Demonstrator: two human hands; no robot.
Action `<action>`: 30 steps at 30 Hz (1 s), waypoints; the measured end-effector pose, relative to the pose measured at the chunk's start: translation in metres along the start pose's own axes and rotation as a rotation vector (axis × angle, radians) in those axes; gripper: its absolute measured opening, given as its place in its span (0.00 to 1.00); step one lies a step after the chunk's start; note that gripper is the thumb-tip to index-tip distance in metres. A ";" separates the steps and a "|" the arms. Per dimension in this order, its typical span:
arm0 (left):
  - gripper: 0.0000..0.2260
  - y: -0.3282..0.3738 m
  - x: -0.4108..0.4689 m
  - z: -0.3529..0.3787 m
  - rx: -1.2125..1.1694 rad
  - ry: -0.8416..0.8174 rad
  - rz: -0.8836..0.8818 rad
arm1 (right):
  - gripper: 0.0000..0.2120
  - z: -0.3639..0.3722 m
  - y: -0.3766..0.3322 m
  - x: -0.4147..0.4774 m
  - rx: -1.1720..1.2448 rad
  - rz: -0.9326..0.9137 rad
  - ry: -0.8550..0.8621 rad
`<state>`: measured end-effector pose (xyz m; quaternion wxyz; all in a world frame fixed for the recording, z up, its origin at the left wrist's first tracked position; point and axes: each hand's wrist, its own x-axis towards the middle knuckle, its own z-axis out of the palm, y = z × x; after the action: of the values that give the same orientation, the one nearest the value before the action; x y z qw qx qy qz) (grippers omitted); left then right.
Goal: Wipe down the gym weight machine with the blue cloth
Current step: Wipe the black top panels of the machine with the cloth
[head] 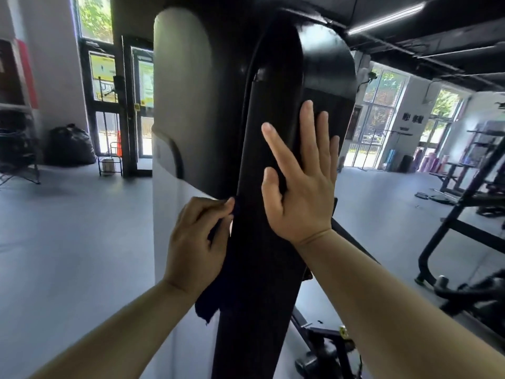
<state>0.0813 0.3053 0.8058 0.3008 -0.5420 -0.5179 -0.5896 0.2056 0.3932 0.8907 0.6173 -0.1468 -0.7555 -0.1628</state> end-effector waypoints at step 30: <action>0.10 0.000 -0.032 0.002 -0.062 0.003 -0.169 | 0.20 0.000 -0.008 -0.011 -0.207 -0.432 -0.218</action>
<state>0.0895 0.3005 0.7752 0.2339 -0.5046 -0.5430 -0.6292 0.2039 0.3856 0.8788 0.4648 -0.0613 -0.8108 -0.3504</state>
